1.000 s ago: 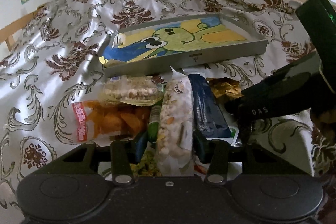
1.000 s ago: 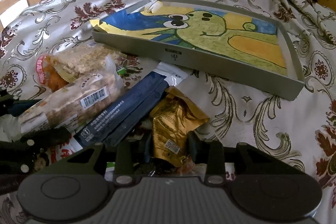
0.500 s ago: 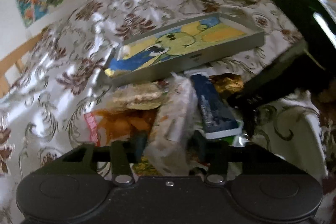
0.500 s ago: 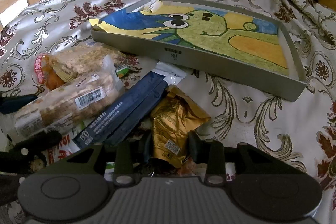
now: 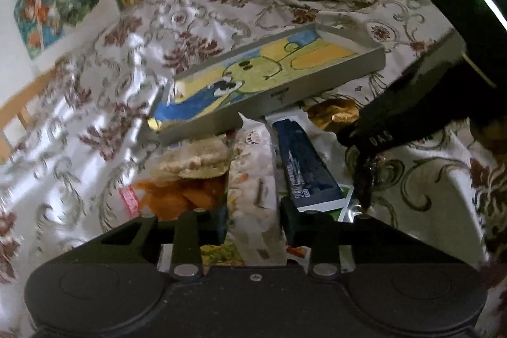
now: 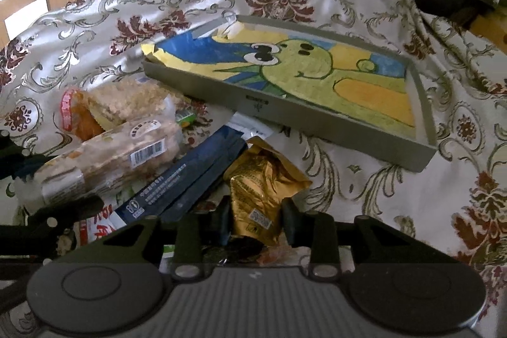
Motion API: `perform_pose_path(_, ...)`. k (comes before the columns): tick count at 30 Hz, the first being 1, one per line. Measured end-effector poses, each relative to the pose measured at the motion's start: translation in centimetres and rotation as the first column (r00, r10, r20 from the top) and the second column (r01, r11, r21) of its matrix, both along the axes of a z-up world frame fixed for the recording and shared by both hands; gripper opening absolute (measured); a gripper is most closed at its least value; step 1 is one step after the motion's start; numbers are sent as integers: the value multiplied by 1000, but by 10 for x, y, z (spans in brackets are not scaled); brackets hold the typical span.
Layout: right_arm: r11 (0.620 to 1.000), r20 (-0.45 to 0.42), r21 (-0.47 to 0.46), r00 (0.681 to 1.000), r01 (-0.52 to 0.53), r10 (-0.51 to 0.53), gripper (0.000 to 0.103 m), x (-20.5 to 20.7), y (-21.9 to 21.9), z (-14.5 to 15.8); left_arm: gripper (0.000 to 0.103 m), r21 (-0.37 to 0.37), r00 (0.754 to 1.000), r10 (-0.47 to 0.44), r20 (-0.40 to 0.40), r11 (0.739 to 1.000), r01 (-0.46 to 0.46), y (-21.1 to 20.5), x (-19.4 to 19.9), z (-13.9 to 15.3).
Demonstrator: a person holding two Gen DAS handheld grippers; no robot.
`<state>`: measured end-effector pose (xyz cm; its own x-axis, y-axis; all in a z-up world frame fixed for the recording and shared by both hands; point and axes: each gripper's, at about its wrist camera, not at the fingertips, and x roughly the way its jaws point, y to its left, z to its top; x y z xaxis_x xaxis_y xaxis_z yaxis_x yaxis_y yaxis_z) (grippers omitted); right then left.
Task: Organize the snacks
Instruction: 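Grasp the white peanut-bar pack with the left tool while the right tool grasps the gold foil packet, then lift the peanut-bar pack with the left tool while the right tool carries the gold packet over the tray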
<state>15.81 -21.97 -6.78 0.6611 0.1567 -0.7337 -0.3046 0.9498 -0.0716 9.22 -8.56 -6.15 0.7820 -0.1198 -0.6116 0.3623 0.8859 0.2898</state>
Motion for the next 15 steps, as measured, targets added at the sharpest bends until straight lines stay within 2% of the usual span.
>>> perform_pose_path(9, 999, 31, 23, 999, 34, -34, 36, -1, -11, 10, 34, 124, 989, -104, 101, 988, 92, -20, -22, -2)
perform_pose_path(12, 999, 38, 23, 998, 40, -40, 36, -1, -12, 11, 34, 109, 991, -97, 91, 990, 87, -20, -20, -4)
perform_pose_path(15, 999, 51, 16, 998, 36, -37, 36, -1, -11, 12, 34, 25, 997, -42, 60, 999, 41, -10, -11, 2)
